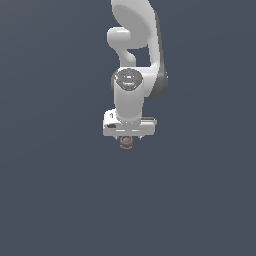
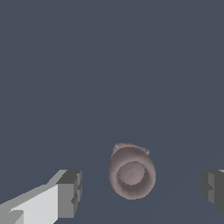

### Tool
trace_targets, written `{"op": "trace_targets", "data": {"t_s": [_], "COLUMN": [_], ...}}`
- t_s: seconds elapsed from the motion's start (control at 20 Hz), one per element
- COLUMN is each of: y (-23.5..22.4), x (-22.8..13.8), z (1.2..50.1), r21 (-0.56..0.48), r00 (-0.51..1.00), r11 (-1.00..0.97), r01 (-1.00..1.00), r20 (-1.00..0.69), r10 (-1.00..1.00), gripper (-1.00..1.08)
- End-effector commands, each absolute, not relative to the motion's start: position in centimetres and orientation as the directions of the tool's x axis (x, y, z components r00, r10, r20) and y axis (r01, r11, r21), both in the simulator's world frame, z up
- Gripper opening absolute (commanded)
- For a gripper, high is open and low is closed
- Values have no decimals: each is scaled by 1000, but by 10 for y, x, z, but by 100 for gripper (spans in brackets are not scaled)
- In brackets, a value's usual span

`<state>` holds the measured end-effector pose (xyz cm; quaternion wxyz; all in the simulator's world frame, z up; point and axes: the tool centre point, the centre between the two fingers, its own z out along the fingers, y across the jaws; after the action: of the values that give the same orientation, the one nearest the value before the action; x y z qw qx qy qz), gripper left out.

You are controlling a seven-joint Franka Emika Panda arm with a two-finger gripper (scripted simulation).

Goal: Pick up the object and move it to a goal position.

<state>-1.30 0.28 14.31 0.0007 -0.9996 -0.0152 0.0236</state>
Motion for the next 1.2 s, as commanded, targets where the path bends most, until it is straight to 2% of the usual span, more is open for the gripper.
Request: {"op": "trace_targets", "data": {"t_s": [0.0, 0.65, 1.15], "y": [3, 11, 6], "x": [-13, -17, -29], "z": [143, 144, 125], "r21": [-2, -12, -7], "r00": [998, 997, 999], "r11": [-1000, -998, -1000], "r01": [30, 57, -11], "r20": [-47, -60, -42], "r10": [30, 58, -11], "gripper": [100, 100, 100]}}
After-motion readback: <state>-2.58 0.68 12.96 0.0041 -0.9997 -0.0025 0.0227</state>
